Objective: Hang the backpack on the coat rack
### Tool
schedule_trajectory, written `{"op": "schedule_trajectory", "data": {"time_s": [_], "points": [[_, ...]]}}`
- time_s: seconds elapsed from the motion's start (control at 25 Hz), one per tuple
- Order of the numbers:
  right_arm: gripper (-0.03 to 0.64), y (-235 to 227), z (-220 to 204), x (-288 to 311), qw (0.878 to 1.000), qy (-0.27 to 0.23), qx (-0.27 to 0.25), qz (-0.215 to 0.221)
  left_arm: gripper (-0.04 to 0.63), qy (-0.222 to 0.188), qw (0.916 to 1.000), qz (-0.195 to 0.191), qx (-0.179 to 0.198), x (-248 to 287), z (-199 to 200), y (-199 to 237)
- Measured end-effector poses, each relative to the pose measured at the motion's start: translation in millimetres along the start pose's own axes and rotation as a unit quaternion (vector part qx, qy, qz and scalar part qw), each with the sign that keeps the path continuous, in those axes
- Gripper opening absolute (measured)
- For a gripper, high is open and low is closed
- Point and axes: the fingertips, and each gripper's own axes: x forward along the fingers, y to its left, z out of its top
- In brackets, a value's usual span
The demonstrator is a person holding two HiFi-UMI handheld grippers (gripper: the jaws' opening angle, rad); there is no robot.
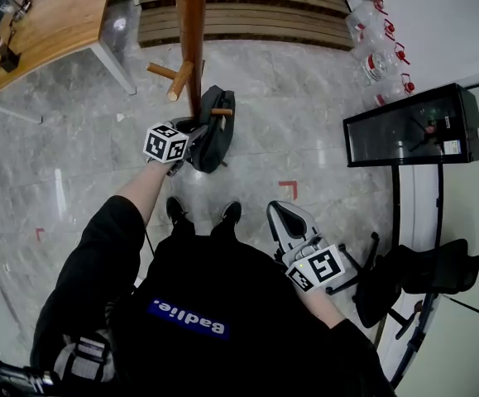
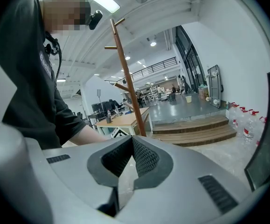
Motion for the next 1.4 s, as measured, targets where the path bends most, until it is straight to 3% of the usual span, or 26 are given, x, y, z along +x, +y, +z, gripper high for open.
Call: {"op": "schedule_trajectory", "data": {"time_s": [0.28,0.52,0.72,1.04,1.24,1.4], "points": [[0.008,-14.8,2.1,-16.3,1.000,-0.008,-0.004,0.023,0.081,0.007,0.9989,0.046,-0.004,-13.0,-6.4,5.3],[0.008,-23.8,0.2,-14.5,0.997,-0.017,-0.003,0.072,0.081,0.013,0.9953,0.096,0.002,-37.6,-16.1,-2.7],[0.008,-18.7,1.6,-7.7,0.992,-0.032,-0.001,0.125,0.081,-0.034,0.9925,0.117,-0.001,-77.3,-9.9,-48.7],[0.008,27.3,12.5,10.4,0.983,-0.036,-0.031,0.176,0.081,-0.107,0.9895,0.097,0.007,-147.1,-0.4,-142.5],[0.008,59.9,26.9,22.1,0.983,-0.044,-0.048,0.172,0.081,-0.187,0.9801,0.062,0.018,-197.9,46.7,-200.4],[0.008,87.0,40.0,30.8,0.982,-0.050,-0.066,0.170,0.080,-0.227,0.9719,0.026,0.056,-236.8,82.1,-242.0]]}}
